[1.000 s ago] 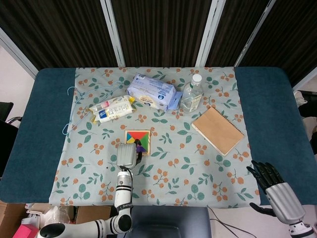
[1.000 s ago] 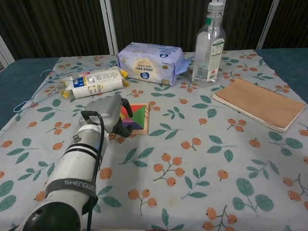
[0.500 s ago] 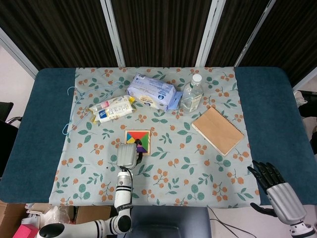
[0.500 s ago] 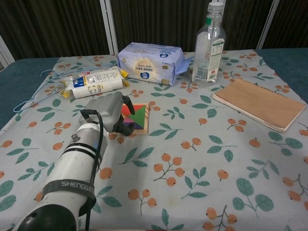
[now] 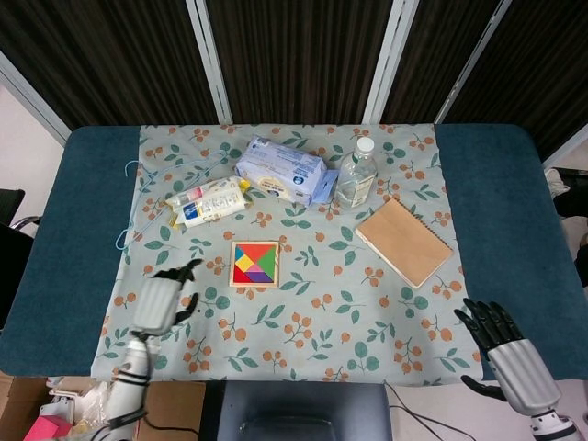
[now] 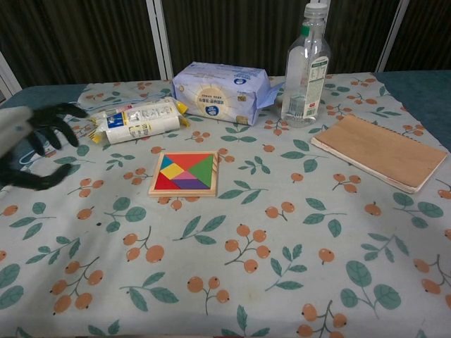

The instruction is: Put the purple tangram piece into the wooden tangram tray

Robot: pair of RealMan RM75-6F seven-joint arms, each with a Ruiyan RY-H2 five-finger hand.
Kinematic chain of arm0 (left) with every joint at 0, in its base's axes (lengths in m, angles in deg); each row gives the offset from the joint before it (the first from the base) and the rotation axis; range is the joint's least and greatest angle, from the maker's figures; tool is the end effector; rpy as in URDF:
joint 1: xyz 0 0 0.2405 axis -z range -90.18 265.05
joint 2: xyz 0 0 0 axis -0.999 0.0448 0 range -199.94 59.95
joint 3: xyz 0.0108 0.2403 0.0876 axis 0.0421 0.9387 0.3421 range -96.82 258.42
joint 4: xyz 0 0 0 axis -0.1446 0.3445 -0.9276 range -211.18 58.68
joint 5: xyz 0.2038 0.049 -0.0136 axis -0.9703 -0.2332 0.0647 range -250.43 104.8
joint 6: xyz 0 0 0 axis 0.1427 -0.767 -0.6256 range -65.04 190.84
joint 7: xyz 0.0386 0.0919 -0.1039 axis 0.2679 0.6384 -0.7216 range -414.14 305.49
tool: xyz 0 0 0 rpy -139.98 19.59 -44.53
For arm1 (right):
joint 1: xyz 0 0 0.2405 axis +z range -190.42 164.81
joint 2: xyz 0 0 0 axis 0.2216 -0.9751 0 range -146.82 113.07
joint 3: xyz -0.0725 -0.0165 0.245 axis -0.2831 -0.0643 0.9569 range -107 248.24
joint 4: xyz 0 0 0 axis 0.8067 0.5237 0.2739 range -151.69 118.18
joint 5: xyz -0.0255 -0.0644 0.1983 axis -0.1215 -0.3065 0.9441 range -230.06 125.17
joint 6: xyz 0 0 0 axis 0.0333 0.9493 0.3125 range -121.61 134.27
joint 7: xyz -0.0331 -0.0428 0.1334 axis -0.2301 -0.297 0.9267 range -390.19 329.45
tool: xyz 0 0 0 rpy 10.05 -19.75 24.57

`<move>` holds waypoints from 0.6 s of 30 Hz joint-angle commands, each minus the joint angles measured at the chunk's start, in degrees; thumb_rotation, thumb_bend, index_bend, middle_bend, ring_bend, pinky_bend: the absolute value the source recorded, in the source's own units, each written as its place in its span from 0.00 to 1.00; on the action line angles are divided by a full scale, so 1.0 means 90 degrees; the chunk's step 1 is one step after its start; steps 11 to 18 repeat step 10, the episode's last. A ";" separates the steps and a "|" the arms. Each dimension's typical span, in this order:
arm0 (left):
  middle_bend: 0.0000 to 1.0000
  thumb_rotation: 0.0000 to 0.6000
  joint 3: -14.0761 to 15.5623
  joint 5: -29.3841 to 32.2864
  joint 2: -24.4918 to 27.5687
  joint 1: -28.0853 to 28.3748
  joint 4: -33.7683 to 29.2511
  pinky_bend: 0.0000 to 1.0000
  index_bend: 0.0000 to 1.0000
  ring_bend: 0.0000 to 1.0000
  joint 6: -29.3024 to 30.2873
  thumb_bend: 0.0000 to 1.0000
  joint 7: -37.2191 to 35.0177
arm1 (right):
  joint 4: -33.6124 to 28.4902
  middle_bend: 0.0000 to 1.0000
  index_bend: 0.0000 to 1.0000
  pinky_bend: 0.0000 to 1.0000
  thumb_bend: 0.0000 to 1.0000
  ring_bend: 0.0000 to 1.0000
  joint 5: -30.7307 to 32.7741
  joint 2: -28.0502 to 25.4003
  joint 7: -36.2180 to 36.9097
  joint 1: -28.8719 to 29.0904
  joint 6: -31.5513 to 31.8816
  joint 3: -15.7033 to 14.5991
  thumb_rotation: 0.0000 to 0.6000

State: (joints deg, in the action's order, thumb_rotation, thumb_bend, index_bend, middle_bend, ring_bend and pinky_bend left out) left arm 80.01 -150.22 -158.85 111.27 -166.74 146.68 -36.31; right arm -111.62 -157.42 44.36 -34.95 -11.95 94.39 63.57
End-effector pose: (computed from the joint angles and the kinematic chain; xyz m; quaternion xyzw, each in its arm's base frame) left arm -0.2073 0.2477 0.0223 -0.6391 -0.3713 -0.4451 0.5056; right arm -0.2832 -0.1163 0.1386 0.7053 -0.3496 0.3715 0.4923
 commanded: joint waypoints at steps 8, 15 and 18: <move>0.10 1.00 0.0934 -0.1184 0.1144 -0.1442 0.1504 0.10 0.04 0.05 0.1113 0.39 -0.2912 | -0.0248 0.00 0.00 0.00 0.16 0.00 0.0303 0.0363 -0.0913 0.0093 -0.0519 0.0110 1.00; 0.10 1.00 0.0932 -0.1327 0.1148 -0.1484 0.1529 0.10 0.04 0.04 0.1162 0.39 -0.2958 | -0.0255 0.00 0.00 0.00 0.16 0.00 0.0262 0.0355 -0.0911 0.0063 -0.0455 0.0086 1.00; 0.10 1.00 0.0932 -0.1327 0.1148 -0.1484 0.1529 0.10 0.04 0.04 0.1162 0.39 -0.2958 | -0.0255 0.00 0.00 0.00 0.16 0.00 0.0262 0.0355 -0.0911 0.0063 -0.0455 0.0086 1.00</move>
